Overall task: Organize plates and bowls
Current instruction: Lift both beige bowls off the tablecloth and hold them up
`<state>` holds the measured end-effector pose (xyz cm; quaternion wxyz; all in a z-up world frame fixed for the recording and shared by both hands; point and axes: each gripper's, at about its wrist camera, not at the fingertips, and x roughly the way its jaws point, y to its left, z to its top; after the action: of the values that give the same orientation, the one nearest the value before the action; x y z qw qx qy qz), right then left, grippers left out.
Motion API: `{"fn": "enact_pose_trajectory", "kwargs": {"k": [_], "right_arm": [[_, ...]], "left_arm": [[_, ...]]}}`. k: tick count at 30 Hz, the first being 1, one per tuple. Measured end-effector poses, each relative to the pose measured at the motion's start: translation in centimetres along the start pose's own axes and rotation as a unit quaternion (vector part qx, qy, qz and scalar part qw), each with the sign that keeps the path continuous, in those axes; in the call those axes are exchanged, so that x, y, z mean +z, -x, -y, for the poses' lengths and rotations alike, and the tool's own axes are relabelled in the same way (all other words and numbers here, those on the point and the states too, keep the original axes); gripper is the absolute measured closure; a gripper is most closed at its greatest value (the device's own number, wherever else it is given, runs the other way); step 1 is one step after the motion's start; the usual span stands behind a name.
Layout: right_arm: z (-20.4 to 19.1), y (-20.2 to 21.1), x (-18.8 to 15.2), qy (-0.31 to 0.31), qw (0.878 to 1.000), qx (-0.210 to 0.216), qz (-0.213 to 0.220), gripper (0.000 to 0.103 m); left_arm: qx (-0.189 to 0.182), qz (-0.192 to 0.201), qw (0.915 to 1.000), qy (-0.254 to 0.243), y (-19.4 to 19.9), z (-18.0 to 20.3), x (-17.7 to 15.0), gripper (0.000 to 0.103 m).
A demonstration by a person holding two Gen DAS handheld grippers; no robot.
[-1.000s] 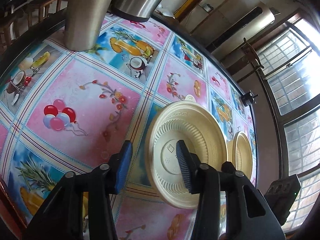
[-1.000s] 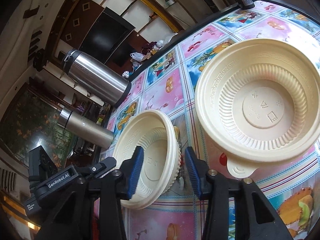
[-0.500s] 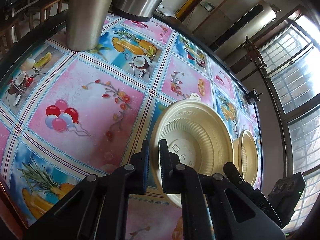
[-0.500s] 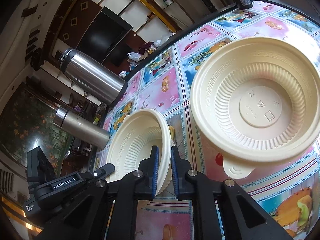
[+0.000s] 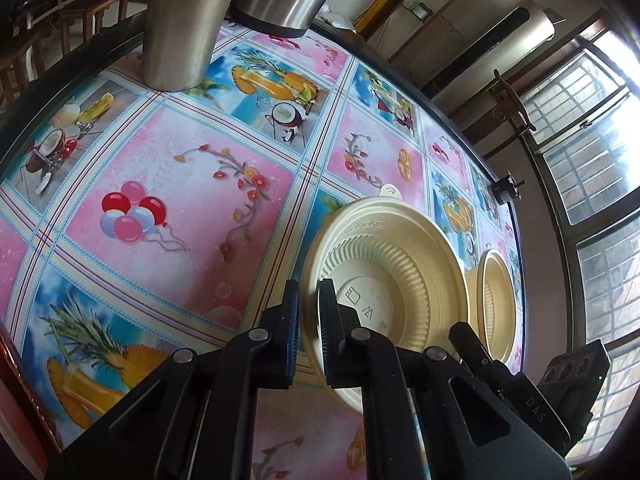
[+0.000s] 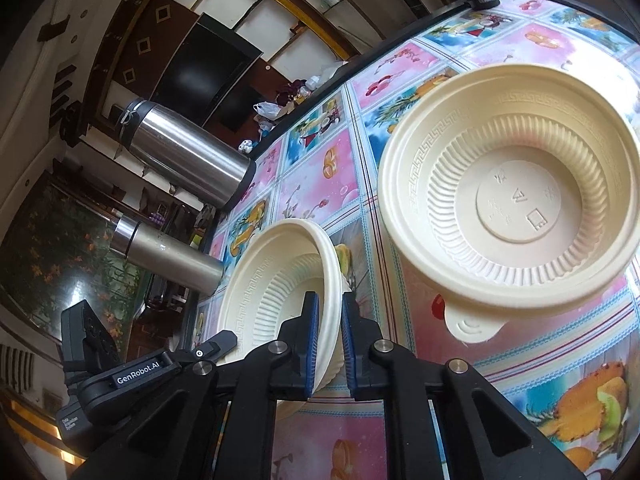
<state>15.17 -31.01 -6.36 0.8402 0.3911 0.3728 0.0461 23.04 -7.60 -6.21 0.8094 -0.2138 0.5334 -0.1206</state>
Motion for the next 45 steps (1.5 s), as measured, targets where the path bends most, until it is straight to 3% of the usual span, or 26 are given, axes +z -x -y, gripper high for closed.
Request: {"fn": "enact_pose_trajectory", "kwargs": {"k": [15, 45], "right_arm": [[1.4, 2.5, -2.1, -0.045, 0.999, 0.02, -0.02, 0.094], [2.0, 8.8, -11.5, -0.01, 0.999, 0.033, -0.036, 0.094]], "left_arm": [[-0.007, -0.006, 0.9999, -0.006, 2.5, -0.7, -4.6, 0.096], [0.042, 0.023, 0.9933, -0.105, 9.2, -2.4, -14.8, 0.093]]}}
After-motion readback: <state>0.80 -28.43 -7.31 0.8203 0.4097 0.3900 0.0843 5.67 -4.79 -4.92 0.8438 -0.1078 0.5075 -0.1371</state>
